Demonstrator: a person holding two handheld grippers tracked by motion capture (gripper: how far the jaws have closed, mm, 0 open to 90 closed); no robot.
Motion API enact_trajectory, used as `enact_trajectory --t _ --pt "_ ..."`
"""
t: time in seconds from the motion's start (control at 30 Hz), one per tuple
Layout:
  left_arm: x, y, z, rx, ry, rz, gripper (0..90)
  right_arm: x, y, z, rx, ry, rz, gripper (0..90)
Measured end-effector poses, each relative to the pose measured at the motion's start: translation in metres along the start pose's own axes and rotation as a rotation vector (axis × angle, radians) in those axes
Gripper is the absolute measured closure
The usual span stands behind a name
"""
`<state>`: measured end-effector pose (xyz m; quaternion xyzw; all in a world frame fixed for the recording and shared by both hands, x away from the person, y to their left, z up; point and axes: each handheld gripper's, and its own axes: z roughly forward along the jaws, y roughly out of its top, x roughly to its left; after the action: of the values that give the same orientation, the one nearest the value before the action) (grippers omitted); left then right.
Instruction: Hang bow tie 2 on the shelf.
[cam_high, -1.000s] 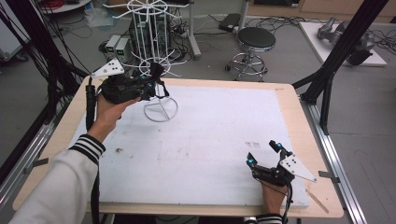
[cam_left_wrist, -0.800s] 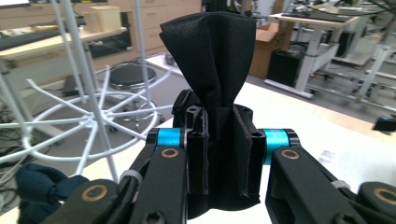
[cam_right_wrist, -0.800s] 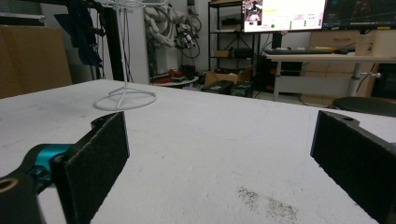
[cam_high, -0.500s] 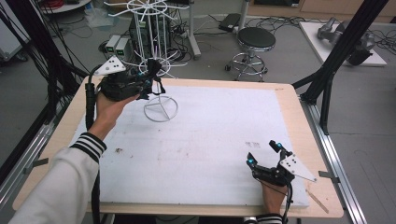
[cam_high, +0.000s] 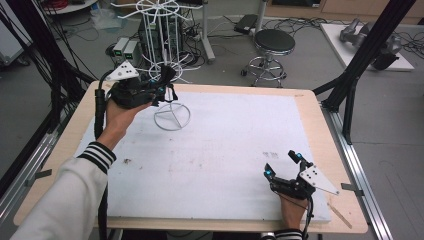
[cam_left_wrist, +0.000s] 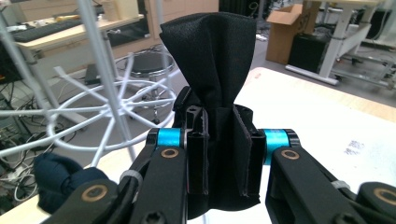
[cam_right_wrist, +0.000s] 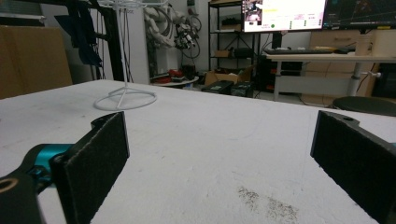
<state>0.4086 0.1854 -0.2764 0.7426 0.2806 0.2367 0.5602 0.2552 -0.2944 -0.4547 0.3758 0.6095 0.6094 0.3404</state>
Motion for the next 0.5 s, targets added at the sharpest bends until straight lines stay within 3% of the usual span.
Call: enact_trajectory --t 0.23,0.5 --pt "0.0001 0.0004 -0.0002 -0.001 0.016 -0.004 76.9 -0.0001 0.0000 -0.0001 0.000 0.001 0.000 3.6" --pt "0.0015 0.0008 -0.0002 0.014 0.069 0.007 77.0 0.0000 0.0000 0.0000 0.000 0.001 -0.001 3.6"
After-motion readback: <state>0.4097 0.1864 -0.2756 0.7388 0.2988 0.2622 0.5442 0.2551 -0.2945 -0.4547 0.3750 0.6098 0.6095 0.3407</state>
